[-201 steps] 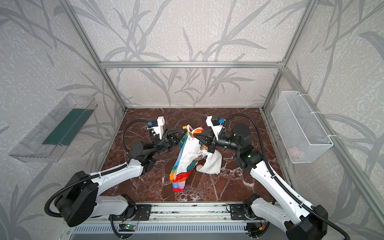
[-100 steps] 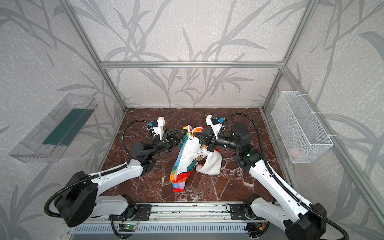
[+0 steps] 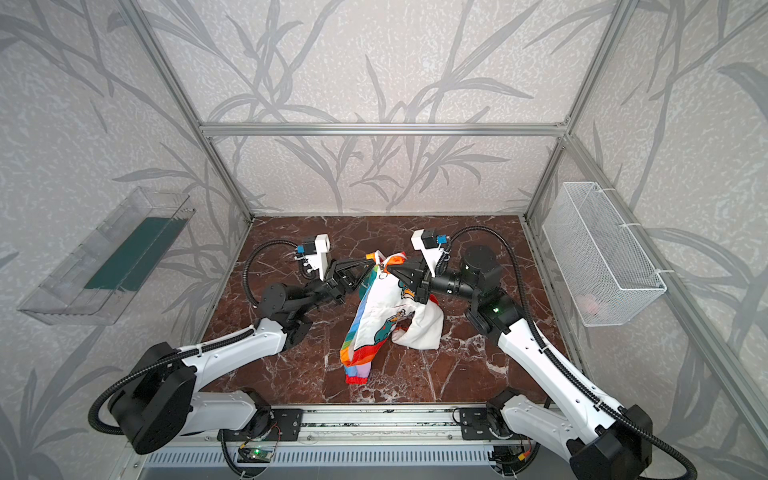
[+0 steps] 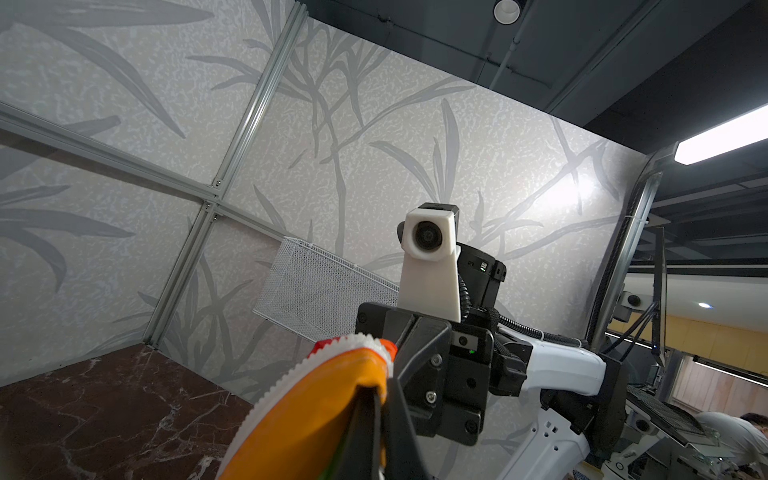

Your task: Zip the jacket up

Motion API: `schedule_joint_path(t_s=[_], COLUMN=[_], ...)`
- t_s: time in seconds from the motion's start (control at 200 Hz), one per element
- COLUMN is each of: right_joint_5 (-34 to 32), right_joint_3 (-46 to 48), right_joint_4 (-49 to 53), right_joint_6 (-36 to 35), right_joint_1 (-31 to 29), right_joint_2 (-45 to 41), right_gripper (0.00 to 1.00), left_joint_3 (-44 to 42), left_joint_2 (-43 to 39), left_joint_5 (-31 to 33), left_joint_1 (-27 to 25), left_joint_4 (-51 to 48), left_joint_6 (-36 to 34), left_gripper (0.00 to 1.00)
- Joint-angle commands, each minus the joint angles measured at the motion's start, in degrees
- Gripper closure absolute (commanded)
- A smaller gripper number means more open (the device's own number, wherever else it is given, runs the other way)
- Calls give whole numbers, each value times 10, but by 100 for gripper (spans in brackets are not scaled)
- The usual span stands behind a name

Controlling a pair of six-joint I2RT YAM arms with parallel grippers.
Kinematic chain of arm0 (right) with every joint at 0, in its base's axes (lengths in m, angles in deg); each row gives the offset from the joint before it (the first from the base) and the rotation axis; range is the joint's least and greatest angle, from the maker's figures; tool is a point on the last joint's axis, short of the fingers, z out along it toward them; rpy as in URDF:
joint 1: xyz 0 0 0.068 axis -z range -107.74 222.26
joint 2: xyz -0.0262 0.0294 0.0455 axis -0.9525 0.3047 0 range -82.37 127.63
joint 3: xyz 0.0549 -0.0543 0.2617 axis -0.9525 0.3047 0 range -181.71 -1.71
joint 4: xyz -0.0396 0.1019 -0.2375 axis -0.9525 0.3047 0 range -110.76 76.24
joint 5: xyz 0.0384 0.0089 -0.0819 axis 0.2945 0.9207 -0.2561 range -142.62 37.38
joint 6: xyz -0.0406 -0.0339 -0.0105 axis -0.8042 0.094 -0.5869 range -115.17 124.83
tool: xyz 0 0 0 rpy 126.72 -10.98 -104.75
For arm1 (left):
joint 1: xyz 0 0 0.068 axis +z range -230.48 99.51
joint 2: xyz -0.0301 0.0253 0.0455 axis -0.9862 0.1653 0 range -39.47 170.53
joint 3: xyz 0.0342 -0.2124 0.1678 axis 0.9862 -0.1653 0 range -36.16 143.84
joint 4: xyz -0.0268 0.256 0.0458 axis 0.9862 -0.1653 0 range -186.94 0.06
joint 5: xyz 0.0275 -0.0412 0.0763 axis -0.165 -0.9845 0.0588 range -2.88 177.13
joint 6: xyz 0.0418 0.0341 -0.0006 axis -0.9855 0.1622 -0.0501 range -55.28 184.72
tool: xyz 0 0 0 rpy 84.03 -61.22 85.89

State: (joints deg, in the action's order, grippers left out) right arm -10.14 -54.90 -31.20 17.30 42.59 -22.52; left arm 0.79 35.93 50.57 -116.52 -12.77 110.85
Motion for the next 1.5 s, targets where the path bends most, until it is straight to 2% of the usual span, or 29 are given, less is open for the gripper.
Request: schedule_joint_path(t_s=[0.0,0.67,0.865,1.15,1.495], right_joint_5=[4,9,12,25,32], right_joint_3=[-22,-29,-30,-49,-68], right_joint_4=[-28,-28,-19,24,47], right_joint_6=[6,13,7,-19,-33], right_joint_1=[3,3,3,3,8], right_joint_2=[-11,-10,-13,-15,-8], right_gripper=[100,100,100,100,100], left_joint_3=[-6,-13,-12,-2,17], left_joint_2=[-11,-20,-36,-79,-95], left_joint_5=[-9,-4,-9,-28,-54], left_joint_1=[-4,-7,-8,-7,-7], left_joint_4=[39,17,-22,-149,-238], left_joint_6=[-7,-29,-58,-129,-157], left_gripper=[100,100,100,100,100])
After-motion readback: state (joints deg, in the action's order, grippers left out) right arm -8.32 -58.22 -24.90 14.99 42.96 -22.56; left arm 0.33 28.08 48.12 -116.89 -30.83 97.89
